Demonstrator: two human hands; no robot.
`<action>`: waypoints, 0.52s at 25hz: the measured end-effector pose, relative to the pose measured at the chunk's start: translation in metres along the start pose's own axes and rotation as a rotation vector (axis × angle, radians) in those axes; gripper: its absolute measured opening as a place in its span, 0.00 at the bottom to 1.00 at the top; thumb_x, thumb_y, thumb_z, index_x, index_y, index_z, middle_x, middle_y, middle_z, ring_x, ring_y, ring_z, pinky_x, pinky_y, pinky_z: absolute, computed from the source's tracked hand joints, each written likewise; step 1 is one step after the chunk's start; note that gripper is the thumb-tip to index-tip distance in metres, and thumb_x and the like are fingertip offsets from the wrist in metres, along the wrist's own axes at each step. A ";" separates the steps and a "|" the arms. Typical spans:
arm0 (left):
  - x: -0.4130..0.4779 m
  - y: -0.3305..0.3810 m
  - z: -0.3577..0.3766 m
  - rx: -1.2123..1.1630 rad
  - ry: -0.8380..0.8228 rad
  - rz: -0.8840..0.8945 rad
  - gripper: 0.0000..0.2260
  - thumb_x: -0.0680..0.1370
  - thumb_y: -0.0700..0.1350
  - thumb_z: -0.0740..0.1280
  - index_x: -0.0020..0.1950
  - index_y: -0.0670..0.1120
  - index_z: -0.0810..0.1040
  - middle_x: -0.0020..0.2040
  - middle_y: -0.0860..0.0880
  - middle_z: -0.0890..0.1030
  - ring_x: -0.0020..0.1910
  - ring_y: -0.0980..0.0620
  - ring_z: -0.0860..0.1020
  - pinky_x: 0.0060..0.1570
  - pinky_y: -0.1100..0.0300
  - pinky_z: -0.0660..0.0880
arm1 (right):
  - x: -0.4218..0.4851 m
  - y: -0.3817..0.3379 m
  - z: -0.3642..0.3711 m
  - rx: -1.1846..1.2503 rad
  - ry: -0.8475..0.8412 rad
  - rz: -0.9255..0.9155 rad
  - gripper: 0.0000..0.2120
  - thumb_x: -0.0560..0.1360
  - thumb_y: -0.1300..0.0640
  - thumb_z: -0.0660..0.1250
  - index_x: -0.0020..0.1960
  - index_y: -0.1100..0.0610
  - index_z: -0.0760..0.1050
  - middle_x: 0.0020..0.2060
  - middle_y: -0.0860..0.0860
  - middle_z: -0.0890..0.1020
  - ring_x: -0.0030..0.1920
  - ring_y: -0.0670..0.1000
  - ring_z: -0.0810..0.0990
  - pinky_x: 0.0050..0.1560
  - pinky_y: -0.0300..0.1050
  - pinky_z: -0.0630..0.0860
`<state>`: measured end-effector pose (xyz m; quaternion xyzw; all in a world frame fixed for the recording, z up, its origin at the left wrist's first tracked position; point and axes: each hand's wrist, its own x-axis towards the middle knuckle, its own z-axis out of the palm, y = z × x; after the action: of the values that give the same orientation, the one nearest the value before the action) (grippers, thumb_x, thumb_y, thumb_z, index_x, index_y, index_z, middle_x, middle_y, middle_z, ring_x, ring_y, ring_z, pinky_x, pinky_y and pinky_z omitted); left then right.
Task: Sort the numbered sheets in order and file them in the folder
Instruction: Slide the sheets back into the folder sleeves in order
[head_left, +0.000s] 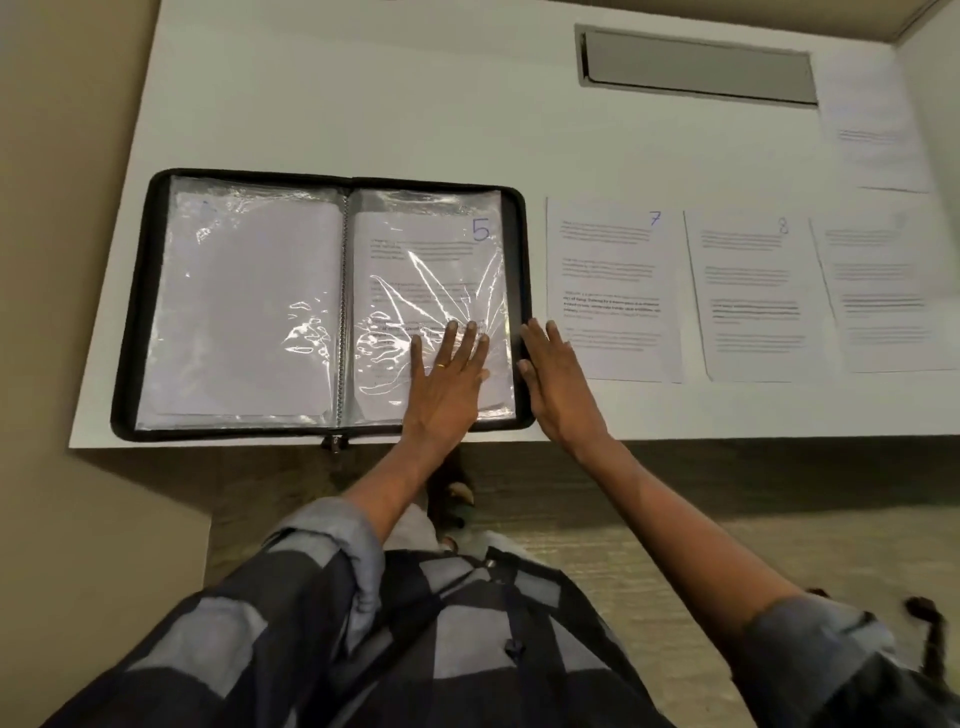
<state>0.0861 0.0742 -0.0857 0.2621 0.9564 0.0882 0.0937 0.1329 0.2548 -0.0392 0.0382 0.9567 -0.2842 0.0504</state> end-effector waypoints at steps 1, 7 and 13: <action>0.001 0.001 0.000 -0.013 0.013 -0.004 0.24 0.87 0.51 0.49 0.84 0.50 0.54 0.84 0.51 0.51 0.83 0.47 0.45 0.77 0.32 0.46 | -0.003 0.002 0.000 -0.012 -0.002 -0.008 0.23 0.88 0.53 0.53 0.81 0.53 0.57 0.81 0.54 0.60 0.82 0.54 0.52 0.81 0.52 0.51; -0.008 0.003 -0.016 -0.379 0.127 -0.069 0.21 0.88 0.50 0.50 0.82 0.54 0.60 0.81 0.58 0.58 0.82 0.58 0.47 0.79 0.38 0.44 | -0.009 0.005 0.002 -0.135 0.006 -0.068 0.22 0.86 0.59 0.56 0.79 0.58 0.62 0.78 0.58 0.65 0.80 0.60 0.58 0.78 0.60 0.60; -0.034 0.003 -0.084 -0.908 0.116 -0.100 0.23 0.87 0.55 0.52 0.83 0.55 0.56 0.83 0.57 0.54 0.81 0.63 0.49 0.81 0.44 0.45 | 0.014 -0.050 0.017 0.160 -0.052 -0.164 0.33 0.82 0.44 0.64 0.80 0.56 0.57 0.77 0.58 0.66 0.78 0.59 0.65 0.77 0.60 0.63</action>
<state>0.0975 0.0493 0.0004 0.1427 0.8361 0.5081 0.1497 0.1154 0.2044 -0.0282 -0.0439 0.9292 -0.3637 0.0485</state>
